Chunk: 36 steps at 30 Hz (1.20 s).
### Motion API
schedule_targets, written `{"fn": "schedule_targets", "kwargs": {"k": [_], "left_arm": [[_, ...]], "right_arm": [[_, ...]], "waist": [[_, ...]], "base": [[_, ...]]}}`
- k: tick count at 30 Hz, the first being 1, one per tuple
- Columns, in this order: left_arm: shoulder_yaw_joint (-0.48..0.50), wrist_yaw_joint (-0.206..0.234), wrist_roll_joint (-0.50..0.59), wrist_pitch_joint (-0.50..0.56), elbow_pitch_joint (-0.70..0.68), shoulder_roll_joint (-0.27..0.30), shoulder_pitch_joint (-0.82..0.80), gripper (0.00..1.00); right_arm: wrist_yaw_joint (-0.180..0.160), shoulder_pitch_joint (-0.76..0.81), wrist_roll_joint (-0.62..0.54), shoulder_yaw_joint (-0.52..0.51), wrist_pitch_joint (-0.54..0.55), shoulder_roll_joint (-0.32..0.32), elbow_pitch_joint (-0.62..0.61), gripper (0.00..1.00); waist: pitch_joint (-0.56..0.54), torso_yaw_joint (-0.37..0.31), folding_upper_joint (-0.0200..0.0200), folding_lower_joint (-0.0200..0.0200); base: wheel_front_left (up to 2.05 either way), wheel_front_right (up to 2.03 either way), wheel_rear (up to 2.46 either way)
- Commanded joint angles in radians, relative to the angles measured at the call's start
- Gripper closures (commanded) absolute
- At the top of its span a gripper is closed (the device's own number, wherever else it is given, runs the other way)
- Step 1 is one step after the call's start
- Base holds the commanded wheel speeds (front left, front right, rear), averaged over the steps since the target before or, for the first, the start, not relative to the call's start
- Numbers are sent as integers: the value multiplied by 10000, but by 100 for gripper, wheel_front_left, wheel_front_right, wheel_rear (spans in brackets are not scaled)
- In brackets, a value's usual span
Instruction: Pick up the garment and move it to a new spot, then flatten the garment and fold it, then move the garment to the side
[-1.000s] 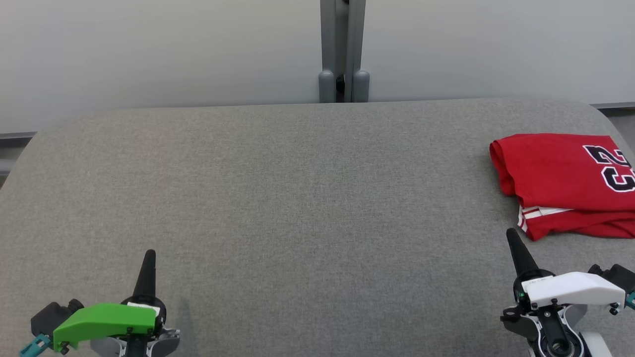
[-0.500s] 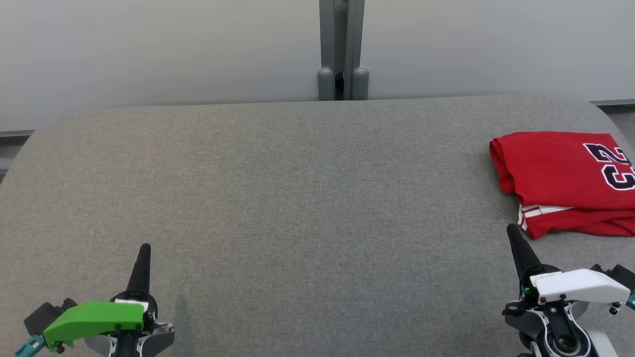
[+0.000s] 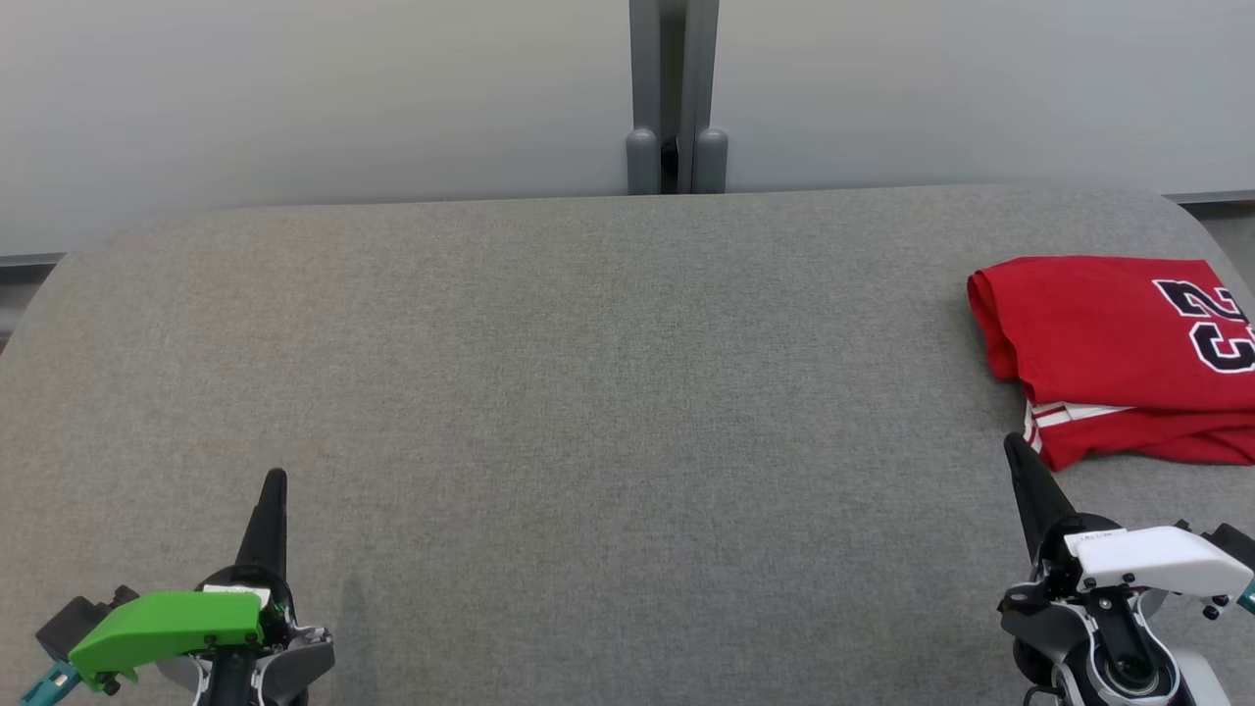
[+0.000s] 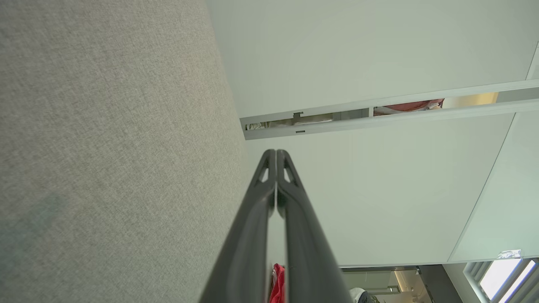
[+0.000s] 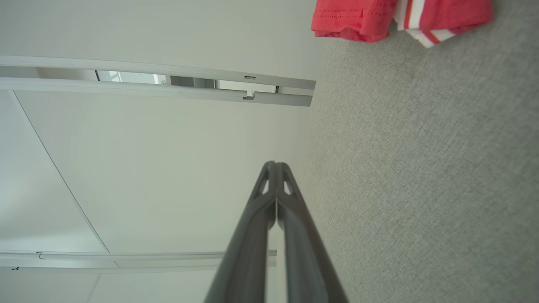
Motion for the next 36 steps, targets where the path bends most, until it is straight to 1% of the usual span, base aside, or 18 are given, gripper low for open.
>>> {"fn": "schedule_targets", "kwargs": {"k": [1,20,36], "left_arm": [[85,-68,-210,61,-83,0,-225,100],[395,-246,-1195,398,-145,-60,-313,100],[384,-242,-1170,395,-139,-56,-287,100]], "right_arm": [[5,-173,220,-34,71,-53,-83,100],[4,-245,1466,-143,336,-58,-100,100],[4,-242,1445,-138,333,-58,-98,100]], "waist": [[7,-2,0,0],[96,-30,0,0],[97,-30,0,0]], "base": [[0,0,0],[0,0,0],[0,0,0]]}}
